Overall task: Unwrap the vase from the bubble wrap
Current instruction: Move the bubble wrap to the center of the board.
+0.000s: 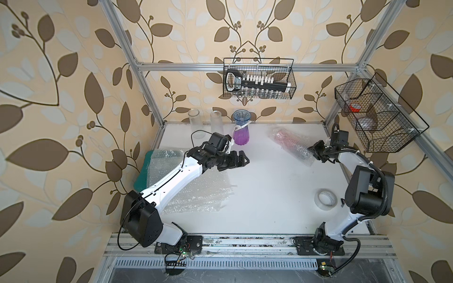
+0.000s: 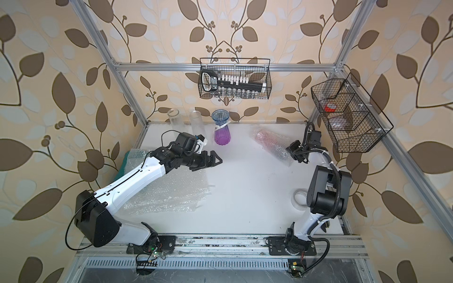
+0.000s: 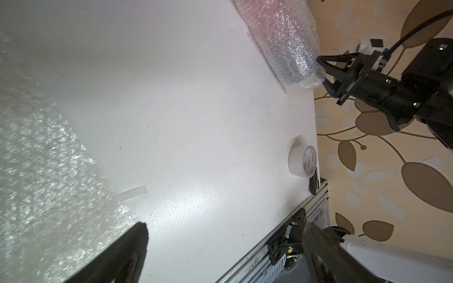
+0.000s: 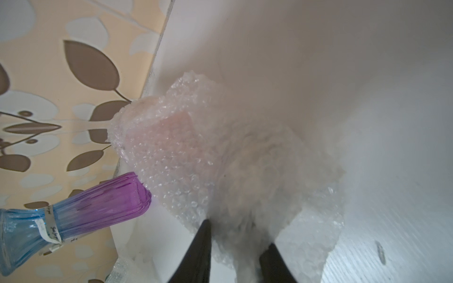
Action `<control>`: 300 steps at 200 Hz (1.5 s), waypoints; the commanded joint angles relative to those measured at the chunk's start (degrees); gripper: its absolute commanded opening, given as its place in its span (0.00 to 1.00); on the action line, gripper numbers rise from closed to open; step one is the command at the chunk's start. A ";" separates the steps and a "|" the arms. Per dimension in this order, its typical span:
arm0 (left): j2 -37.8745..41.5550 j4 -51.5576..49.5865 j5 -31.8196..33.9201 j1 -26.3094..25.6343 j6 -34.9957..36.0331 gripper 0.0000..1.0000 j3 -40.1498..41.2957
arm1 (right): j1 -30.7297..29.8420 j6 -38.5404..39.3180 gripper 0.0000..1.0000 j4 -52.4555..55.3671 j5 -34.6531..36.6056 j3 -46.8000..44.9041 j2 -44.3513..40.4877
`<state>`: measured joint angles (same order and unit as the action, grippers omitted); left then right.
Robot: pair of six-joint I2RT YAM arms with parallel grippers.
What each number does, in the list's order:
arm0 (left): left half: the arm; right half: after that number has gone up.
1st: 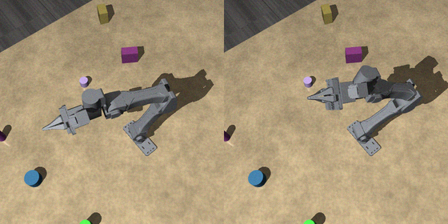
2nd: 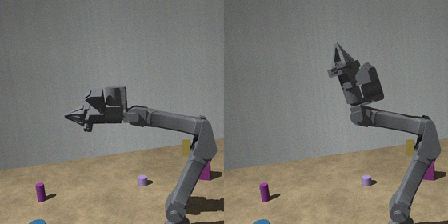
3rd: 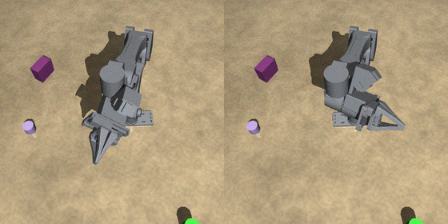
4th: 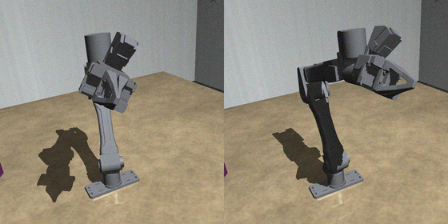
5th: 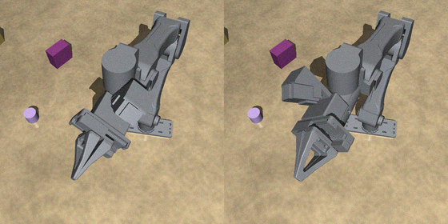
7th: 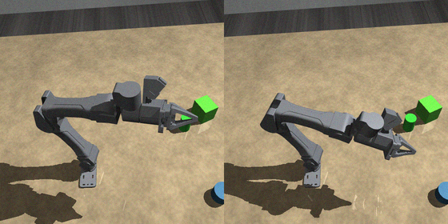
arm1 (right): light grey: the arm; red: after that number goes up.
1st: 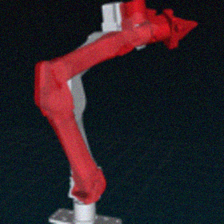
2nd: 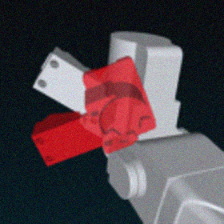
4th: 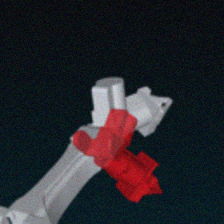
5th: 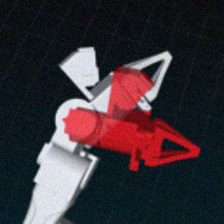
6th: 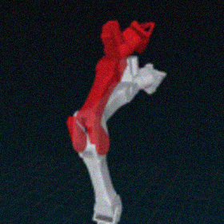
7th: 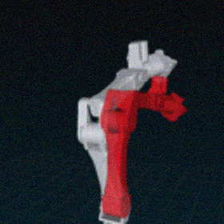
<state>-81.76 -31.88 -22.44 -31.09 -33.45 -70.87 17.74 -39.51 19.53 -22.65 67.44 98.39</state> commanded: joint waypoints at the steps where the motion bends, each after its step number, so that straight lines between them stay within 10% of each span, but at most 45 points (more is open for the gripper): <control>1: -0.13 0.56 0.28 -0.10 0.08 0.99 0.86 | -1.30 1.49 0.20 6.67 1.65 -3.16 -0.30; 57: -0.42 1.19 0.99 -0.09 -0.33 0.99 2.30 | -7.91 5.20 0.00 11.94 2.94 -5.64 -7.65; 227: -6.39 4.67 -4.49 -0.07 -4.06 0.99 6.75 | -38.02 6.08 0.00 9.71 -4.02 -15.34 -19.89; 300: -13.81 4.32 -4.94 -1.42 -7.24 0.99 0.75 | -38.01 6.28 0.44 13.62 -0.39 -16.16 -24.89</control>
<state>-94.32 -27.62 -26.68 -31.40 -39.40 -65.69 -20.56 -34.28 30.63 -25.28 51.27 75.90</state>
